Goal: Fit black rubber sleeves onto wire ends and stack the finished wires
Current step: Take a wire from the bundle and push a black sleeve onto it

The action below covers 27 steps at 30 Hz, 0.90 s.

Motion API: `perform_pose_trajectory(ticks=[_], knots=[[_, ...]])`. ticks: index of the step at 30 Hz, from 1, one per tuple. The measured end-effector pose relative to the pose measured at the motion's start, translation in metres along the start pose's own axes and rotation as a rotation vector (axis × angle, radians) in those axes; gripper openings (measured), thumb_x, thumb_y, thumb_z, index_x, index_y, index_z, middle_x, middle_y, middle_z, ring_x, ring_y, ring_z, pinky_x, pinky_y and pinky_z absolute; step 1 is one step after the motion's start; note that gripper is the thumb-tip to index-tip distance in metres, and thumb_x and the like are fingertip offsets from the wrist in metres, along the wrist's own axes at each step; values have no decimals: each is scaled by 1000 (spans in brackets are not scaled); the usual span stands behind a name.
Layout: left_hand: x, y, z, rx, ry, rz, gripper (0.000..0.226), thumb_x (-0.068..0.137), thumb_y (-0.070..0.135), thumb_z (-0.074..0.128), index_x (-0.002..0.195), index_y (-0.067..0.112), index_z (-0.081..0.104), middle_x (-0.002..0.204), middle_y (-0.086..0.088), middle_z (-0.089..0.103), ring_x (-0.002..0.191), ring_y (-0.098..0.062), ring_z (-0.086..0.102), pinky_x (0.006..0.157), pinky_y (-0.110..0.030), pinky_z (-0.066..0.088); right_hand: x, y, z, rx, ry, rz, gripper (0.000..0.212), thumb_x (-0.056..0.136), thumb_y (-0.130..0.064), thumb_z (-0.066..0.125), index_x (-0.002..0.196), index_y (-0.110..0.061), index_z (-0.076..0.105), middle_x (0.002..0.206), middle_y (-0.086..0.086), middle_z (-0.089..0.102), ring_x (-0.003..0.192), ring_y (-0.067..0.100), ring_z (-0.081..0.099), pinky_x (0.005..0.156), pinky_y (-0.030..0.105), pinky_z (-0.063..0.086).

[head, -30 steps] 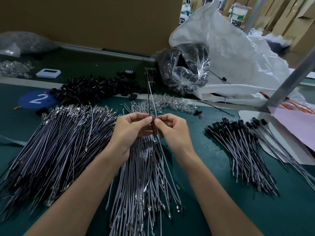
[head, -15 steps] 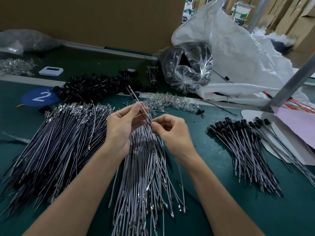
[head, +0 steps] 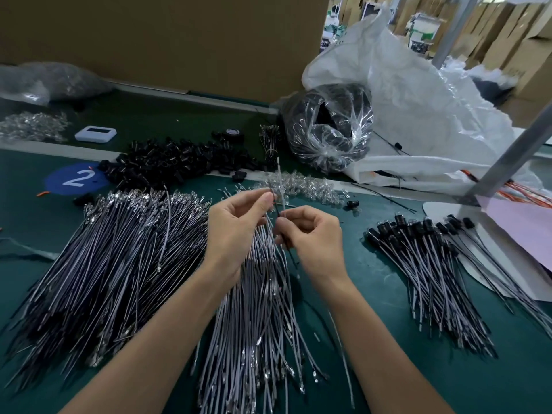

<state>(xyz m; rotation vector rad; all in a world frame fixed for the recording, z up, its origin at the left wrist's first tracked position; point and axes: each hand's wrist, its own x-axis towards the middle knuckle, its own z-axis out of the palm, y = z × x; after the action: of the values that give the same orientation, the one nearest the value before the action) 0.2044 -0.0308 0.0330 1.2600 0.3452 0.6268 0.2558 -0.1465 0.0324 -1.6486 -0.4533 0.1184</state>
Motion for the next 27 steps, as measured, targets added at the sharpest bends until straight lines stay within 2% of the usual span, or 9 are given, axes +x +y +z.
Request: perform_pose_trajectory(ticks=[3,5,8,12,18,21,24,25,27], knots=[[25,2,-5,479,106,170,15,90,14,70,104,20,73,95,2,75,87,-9,70,83,-26,57,5,3,-8,-62,105,0,17,84,-5,74,77,-19,70,67,-2,73,59,10,69,58,16,51],[56,6,-3,853,106,261,25,93,8,64,116,14,70,106,-3,73,96,-16,68,91,-28,53,8,7,-10,-124,162,-15,16,85,-8,74,75,-21,71,65,-3,72,58,8,67,58,16,51],[105,9,3,1196,33,208,38,93,-2,55,126,14,66,125,-10,66,111,-30,62,93,-38,52,9,12,-9,-198,190,-36,12,85,-11,74,78,-21,73,65,-7,71,61,8,67,60,16,53],[133,2,3,1445,-98,131,40,88,-11,53,118,9,69,113,-15,67,97,-35,63,77,-41,54,9,15,-12,-199,202,-38,10,86,-11,74,82,-20,75,67,-11,70,62,5,66,61,15,53],[142,-7,-7,1271,-65,190,28,87,-13,55,104,0,72,111,-21,68,101,-36,63,86,-42,54,9,13,-10,-175,171,-62,8,86,-11,73,84,-18,75,65,-10,69,58,1,62,59,13,49],[135,-2,-6,1114,15,210,23,90,-8,58,108,-1,71,113,-19,68,106,-31,63,90,-33,51,9,11,-11,-169,189,-71,9,87,-11,73,83,-19,75,65,-11,68,58,-1,60,58,11,47],[109,10,-3,847,65,159,16,93,2,63,104,9,73,98,-5,70,86,-15,64,69,-8,48,11,9,-16,-159,210,-73,10,87,-12,73,83,-21,75,68,-11,70,64,0,63,62,13,51],[96,13,-3,750,52,124,15,94,5,63,100,15,72,92,1,69,79,-10,62,60,-5,46,10,8,-18,-164,210,-84,11,87,-12,73,83,-22,75,69,-11,70,66,2,65,63,14,52],[68,18,-8,562,-11,64,19,96,6,60,92,22,69,87,3,68,76,-9,64,63,-11,51,10,5,-20,-179,216,-129,14,87,-12,73,82,-25,74,70,-11,71,66,4,66,63,16,54]])
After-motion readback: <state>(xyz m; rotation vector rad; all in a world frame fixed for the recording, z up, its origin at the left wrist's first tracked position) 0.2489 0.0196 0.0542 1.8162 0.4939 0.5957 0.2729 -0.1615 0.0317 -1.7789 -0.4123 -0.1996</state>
